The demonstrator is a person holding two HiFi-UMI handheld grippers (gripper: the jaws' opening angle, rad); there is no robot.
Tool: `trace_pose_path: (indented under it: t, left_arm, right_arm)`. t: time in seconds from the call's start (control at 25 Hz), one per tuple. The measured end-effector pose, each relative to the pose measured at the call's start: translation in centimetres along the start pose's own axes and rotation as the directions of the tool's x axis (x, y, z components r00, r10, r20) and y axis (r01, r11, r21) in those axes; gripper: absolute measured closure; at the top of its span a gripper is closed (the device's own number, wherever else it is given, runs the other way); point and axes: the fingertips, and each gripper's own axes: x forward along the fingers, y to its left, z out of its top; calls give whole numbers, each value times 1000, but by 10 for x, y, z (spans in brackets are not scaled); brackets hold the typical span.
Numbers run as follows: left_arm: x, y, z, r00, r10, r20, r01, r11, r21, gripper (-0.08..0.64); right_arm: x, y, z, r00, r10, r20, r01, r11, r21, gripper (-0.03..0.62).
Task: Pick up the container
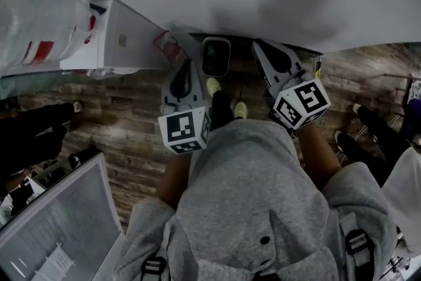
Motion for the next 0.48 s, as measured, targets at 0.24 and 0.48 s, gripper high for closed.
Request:
trace_pose_path:
  t: [0.24,0.48]
  left_arm:
    - [30,34,9,1000,0,-5,0,1000,-19,535]
    - [51,62,8,1000,0,-24,-1,999,-43,535]
  right_arm:
    - [43,-3,9,1000,0,-23,0,1000,-22,568]
    - [79,-6,8,998,1,-68,-3,999,-35,568]
